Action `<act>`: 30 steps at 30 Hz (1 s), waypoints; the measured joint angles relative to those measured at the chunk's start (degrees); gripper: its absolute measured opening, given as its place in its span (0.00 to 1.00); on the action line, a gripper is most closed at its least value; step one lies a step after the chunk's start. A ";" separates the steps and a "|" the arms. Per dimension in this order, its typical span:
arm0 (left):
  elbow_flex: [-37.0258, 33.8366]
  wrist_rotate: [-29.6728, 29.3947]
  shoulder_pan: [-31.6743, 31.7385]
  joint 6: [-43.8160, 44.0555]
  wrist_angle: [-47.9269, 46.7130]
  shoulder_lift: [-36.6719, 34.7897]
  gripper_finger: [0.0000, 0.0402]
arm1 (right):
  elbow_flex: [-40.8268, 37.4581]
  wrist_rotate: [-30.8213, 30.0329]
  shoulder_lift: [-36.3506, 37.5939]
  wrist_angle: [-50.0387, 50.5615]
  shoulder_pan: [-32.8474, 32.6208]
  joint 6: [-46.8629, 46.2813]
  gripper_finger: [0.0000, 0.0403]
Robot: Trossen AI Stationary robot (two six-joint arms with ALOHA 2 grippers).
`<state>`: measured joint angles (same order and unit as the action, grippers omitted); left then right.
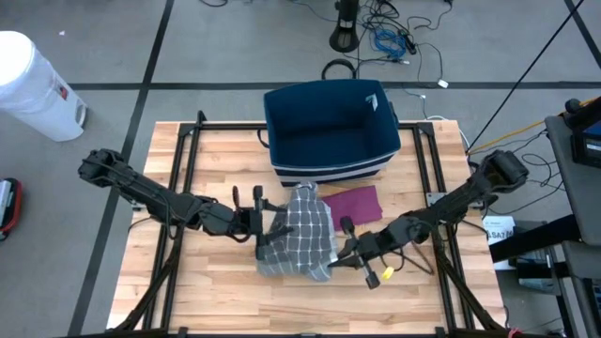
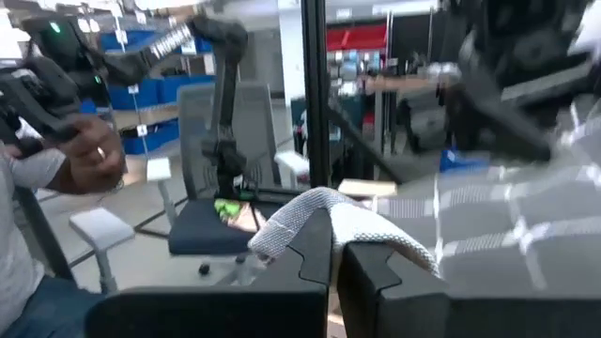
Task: Fold towel
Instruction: Fold the gray towel
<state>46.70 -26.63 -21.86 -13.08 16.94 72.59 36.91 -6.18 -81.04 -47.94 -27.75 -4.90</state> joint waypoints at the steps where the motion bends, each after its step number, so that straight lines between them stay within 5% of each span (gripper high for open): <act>1: 0.00 -1.43 -0.03 -1.01 0.87 -0.02 0.59 | 0.00 -0.04 1.23 0.27 0.00 0.76 0.00; 18: 0.00 -19.41 -0.07 -10.65 5.02 -2.03 0.61 | 0.00 -3.29 16.68 2.92 0.80 11.78 0.00; 30: 0.00 -16.00 -1.40 -3.92 2.87 -2.05 0.65 | 0.00 -8.99 18.17 7.12 2.69 13.13 0.00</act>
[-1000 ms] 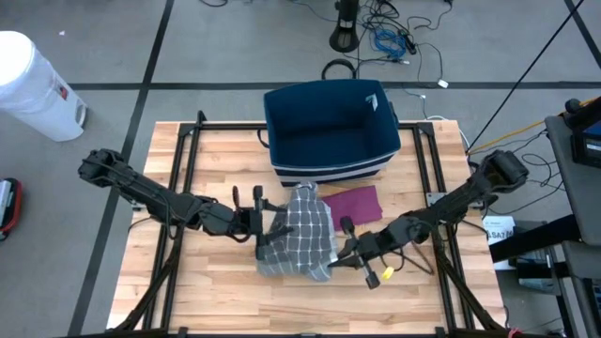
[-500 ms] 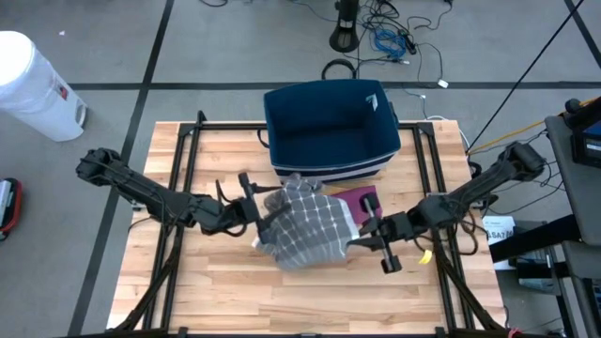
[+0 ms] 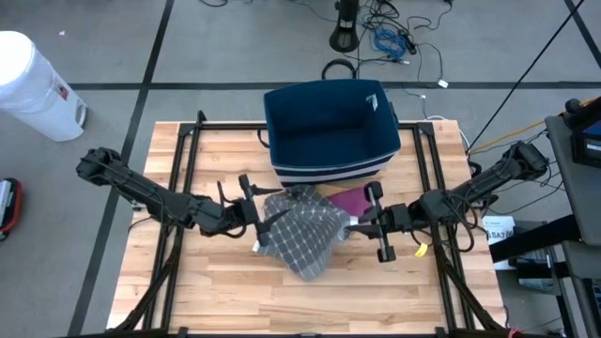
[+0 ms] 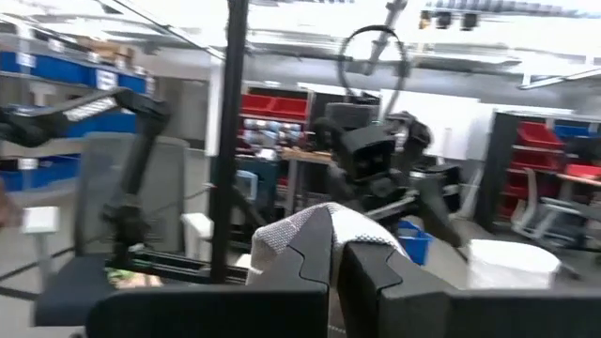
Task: Fold towel
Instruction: Fold the gray towel
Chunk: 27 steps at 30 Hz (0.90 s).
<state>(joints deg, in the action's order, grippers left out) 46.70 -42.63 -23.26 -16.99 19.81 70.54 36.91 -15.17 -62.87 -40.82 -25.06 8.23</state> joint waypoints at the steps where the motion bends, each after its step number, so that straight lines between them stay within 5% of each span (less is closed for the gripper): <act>1: 0.00 0.11 -0.31 0.54 -0.93 0.00 0.66 | 0.00 -0.44 0.02 0.02 0.27 0.32 0.00; 10: 0.02 15.57 -3.60 11.18 -4.76 3.28 0.67 | 0.00 -4.79 1.17 4.80 4.60 0.51 0.00; 27: 0.02 10.49 -6.93 14.71 17.35 26.87 0.67 | 0.00 -4.81 1.17 7.57 12.82 -0.72 0.00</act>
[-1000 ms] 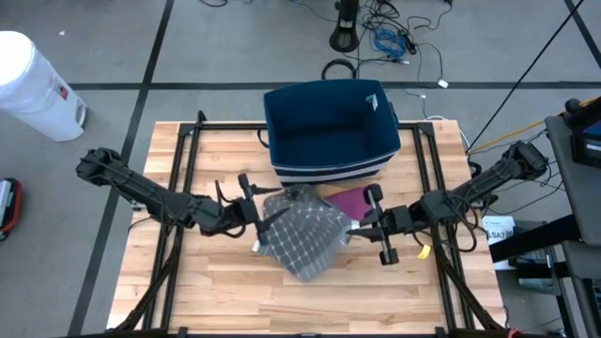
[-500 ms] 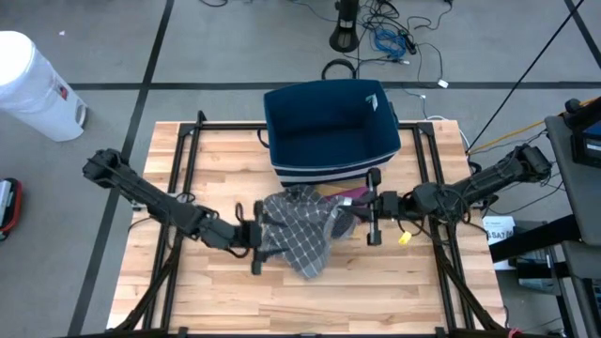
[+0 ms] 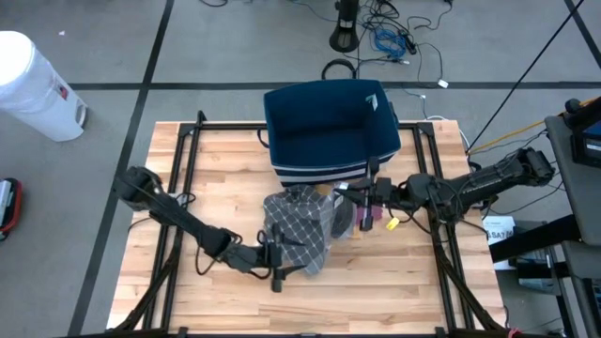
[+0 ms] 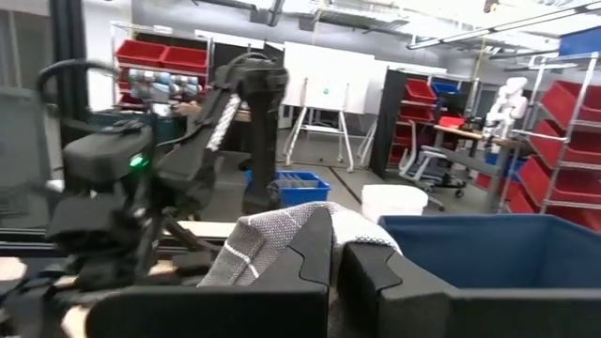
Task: Fold towel
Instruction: Fold the gray towel
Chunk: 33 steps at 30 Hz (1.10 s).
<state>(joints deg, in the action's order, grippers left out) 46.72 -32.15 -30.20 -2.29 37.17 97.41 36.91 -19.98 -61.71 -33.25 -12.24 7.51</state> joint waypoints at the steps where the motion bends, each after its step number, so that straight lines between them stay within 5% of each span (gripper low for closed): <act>1: 0.00 -0.83 0.00 0.29 0.47 1.03 0.67 | 0.00 0.01 0.01 0.03 0.34 0.33 0.00; 13: 7.35 -3.85 -2.08 0.53 1.09 9.86 0.67 | 0.00 -6.91 -0.01 0.50 1.66 3.04 0.00; 21: 15.32 -17.28 -2.19 -0.16 0.96 16.65 0.67 | 0.00 -7.20 -0.01 0.50 2.17 2.82 0.00; 33: 18.88 -22.70 -1.22 6.54 0.00 18.58 0.67 | 0.00 -8.77 -0.01 0.54 2.15 3.99 0.00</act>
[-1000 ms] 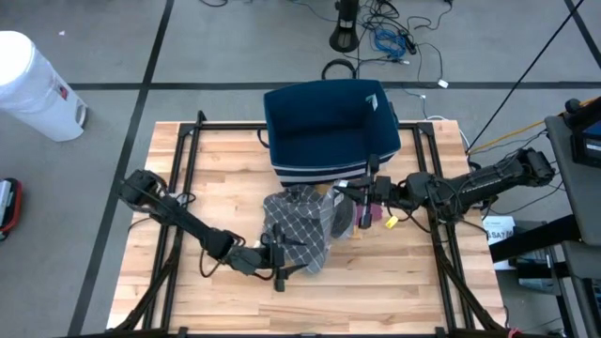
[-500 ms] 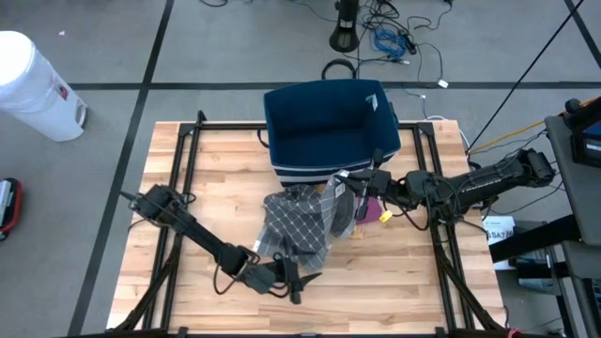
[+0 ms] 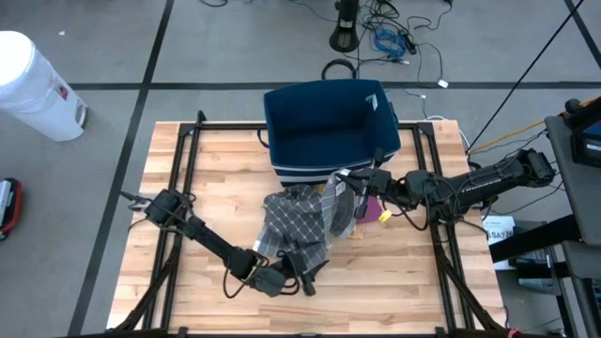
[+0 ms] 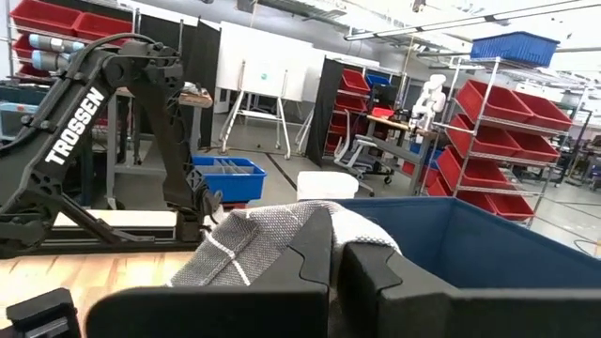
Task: Fold towel
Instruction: Fold the gray towel
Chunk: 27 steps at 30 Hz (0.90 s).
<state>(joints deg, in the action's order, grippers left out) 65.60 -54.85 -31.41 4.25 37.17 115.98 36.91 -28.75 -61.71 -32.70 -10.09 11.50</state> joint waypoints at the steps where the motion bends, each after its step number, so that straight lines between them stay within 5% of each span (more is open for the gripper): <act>1: 0.00 -0.08 0.28 0.12 -0.34 0.00 0.67 | 0.00 0.00 0.00 0.02 0.00 0.09 0.00; 9: 0.00 -1.41 2.72 1.54 -4.54 0.00 0.62 | 0.00 -0.01 0.00 1.04 -0.33 -0.36 0.00; 27: 0.00 0.34 3.16 -4.93 -5.38 0.00 0.11 | 0.00 0.52 -0.01 4.39 -1.31 -1.61 0.00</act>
<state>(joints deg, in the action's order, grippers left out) 65.60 -54.50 -28.25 -0.67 31.79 115.98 36.91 -28.23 -61.72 -28.32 -11.40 9.89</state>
